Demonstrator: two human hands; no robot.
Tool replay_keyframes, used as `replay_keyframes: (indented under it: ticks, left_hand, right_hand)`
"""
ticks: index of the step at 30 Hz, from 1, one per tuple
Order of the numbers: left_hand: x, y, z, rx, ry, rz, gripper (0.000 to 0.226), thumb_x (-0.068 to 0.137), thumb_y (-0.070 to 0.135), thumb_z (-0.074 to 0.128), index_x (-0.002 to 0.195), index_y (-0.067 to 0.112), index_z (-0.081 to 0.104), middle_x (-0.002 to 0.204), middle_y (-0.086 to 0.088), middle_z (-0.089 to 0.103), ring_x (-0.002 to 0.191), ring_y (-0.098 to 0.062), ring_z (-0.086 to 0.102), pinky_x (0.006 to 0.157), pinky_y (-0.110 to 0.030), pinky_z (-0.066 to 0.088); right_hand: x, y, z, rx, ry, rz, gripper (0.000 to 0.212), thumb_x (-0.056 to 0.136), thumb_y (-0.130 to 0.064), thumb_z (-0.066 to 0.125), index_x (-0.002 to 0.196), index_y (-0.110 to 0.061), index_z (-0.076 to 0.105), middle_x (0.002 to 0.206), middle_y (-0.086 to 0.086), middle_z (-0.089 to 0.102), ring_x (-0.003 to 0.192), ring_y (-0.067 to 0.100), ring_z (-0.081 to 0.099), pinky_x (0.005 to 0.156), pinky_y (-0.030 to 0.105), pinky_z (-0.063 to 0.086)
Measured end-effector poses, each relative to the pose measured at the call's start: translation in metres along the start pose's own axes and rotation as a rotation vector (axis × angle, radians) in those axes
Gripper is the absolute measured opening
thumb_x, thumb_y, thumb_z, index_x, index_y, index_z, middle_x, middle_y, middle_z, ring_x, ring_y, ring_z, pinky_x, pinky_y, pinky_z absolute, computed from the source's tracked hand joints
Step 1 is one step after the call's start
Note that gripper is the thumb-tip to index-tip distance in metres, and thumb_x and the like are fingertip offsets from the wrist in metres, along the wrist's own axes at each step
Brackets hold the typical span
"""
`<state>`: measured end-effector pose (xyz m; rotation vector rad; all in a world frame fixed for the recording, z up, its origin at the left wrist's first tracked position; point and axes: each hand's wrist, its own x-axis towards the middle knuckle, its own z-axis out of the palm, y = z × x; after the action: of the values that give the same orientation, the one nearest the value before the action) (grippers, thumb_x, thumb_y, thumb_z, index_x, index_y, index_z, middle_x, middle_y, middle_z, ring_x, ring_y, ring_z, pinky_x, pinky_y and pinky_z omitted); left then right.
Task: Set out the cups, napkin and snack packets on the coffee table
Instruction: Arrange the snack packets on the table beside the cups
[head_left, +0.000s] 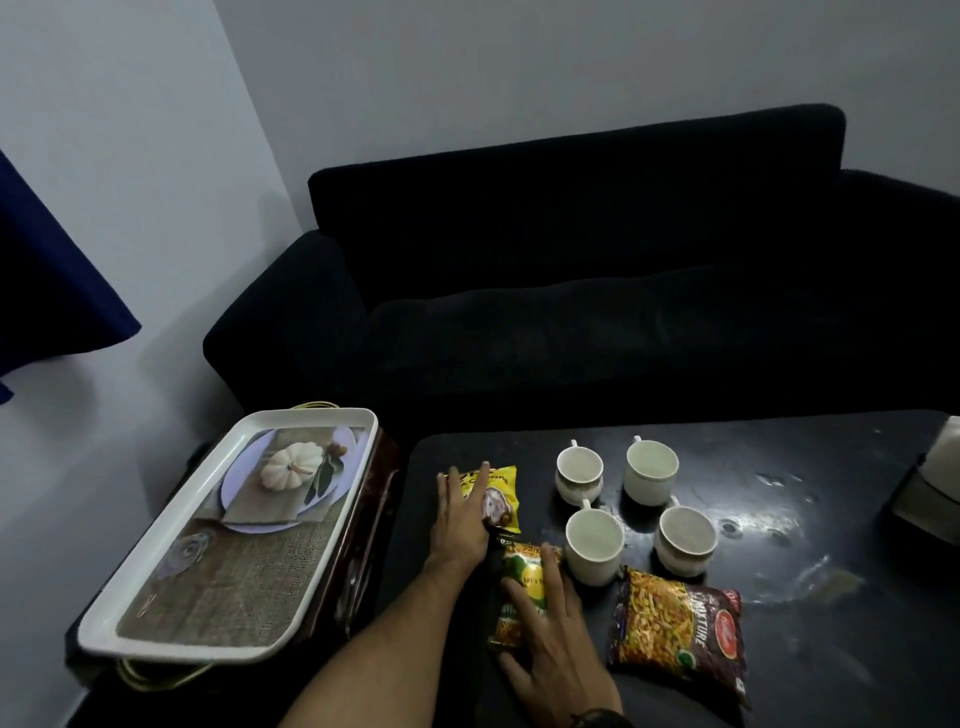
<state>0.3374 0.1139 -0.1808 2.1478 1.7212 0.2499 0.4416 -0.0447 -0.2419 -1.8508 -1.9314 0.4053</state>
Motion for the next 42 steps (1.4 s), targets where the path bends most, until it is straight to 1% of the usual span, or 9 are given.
replay_keyframes:
  ticks: [2, 5, 7, 10, 15, 19, 25, 31, 42]
  left_hand:
    - [-0.003, 0.0, 0.004, 0.051, 0.13, 0.082, 0.096, 0.086, -0.005, 0.05, 0.154, 0.038, -0.001, 0.164, -0.003, -0.017, 0.149, -0.025, -0.02, 0.117, -0.043, 0.029]
    - [-0.023, -0.011, 0.019, 0.069, 0.307, 0.151, 0.087, 0.086, 0.003, 0.051, 0.154, 0.035, 0.007, 0.164, 0.001, -0.004, 0.151, -0.019, -0.008, 0.122, -0.04, 0.012]
    - [-0.038, -0.021, 0.032, 0.07, 0.235, 0.187, 0.074, 0.093, 0.014, 0.046, 0.153, 0.036, 0.009, 0.163, 0.005, 0.001, 0.152, -0.018, -0.001, 0.123, -0.043, 0.009]
    - [-0.038, -0.028, 0.037, 0.095, 0.11, 0.148, 0.062, 0.101, 0.03, 0.035, 0.154, 0.036, 0.003, 0.164, 0.008, -0.004, 0.151, -0.015, -0.008, 0.122, -0.047, 0.002]
    - [-0.017, -0.018, 0.025, 0.164, 0.013, 0.16, 0.062, 0.103, 0.035, 0.031, 0.155, 0.033, -0.003, 0.163, 0.005, -0.016, 0.15, -0.02, -0.018, 0.12, -0.055, 0.0]
    - [-0.051, -0.023, 0.038, 0.135, 0.11, 0.099, 0.065, 0.102, 0.042, 0.028, 0.153, 0.036, -0.012, 0.162, 0.001, -0.021, 0.149, -0.02, -0.019, 0.124, -0.045, 0.002]
    - [-0.112, -0.043, 0.04, 0.209, 0.083, -0.021, 0.057, 0.102, 0.048, 0.013, 0.155, 0.029, 0.0, 0.164, 0.0, -0.006, 0.152, -0.018, -0.008, 0.123, -0.039, -0.004]
    - [-0.171, -0.047, 0.047, 0.224, 0.107, -0.056, 0.059, 0.1, 0.052, 0.01, 0.155, 0.033, -0.001, 0.164, 0.003, -0.006, 0.151, -0.015, -0.008, 0.122, -0.04, -0.004]
    - [-0.18, -0.047, 0.054, 0.234, 0.197, -0.083, 0.059, 0.098, 0.051, 0.008, 0.155, 0.034, 0.005, 0.164, 0.005, -0.001, 0.152, -0.013, -0.003, 0.122, -0.041, -0.001]
  right_hand:
    - [-0.001, 0.0, 0.001, -0.012, -0.006, 0.006, 0.08, 0.076, -0.061, 0.045, 0.149, -0.043, 0.018, 0.152, -0.004, -0.045, 0.149, 0.026, -0.016, 0.122, 0.042, 0.009]
    - [-0.002, -0.001, -0.001, -0.01, 0.008, 0.009, 0.08, 0.077, -0.06, 0.046, 0.15, -0.043, 0.018, 0.152, -0.003, -0.044, 0.148, 0.025, -0.018, 0.121, 0.041, 0.007]
    - [-0.004, -0.003, -0.001, -0.012, 0.015, 0.009, 0.078, 0.079, -0.059, 0.045, 0.15, -0.044, 0.017, 0.153, -0.004, -0.044, 0.148, 0.024, -0.019, 0.121, 0.041, 0.007]
    - [-0.004, -0.005, -0.003, -0.01, 0.02, 0.004, 0.077, 0.079, -0.06, 0.044, 0.149, -0.046, 0.014, 0.153, -0.005, -0.043, 0.149, 0.025, -0.018, 0.121, 0.042, 0.009]
    - [-0.003, -0.004, -0.004, -0.014, 0.016, 0.011, 0.081, 0.079, -0.059, 0.046, 0.148, -0.05, 0.006, 0.154, -0.006, -0.041, 0.151, 0.027, -0.011, 0.121, 0.043, 0.014]
    - [-0.004, -0.005, -0.001, -0.008, 0.044, 0.017, 0.091, 0.079, -0.06, 0.05, 0.147, -0.055, -0.009, 0.157, -0.006, -0.036, 0.15, 0.024, -0.009, 0.118, 0.04, 0.012]
    - [-0.009, -0.009, -0.009, 0.004, 0.081, 0.022, 0.094, 0.078, -0.062, 0.05, 0.151, -0.048, -0.007, 0.16, -0.008, -0.028, 0.151, 0.023, -0.013, 0.119, 0.037, 0.009]
    - [-0.011, -0.014, -0.012, -0.062, 0.07, 0.033, 0.086, 0.082, -0.082, 0.031, 0.15, -0.05, -0.01, 0.163, -0.009, -0.018, 0.15, 0.02, -0.013, 0.121, 0.039, 0.004]
    - [-0.012, -0.017, -0.019, -0.164, 0.016, -0.054, 0.076, 0.092, -0.069, 0.026, 0.152, -0.043, -0.012, 0.162, -0.007, -0.025, 0.149, 0.017, -0.026, 0.122, 0.048, -0.007]
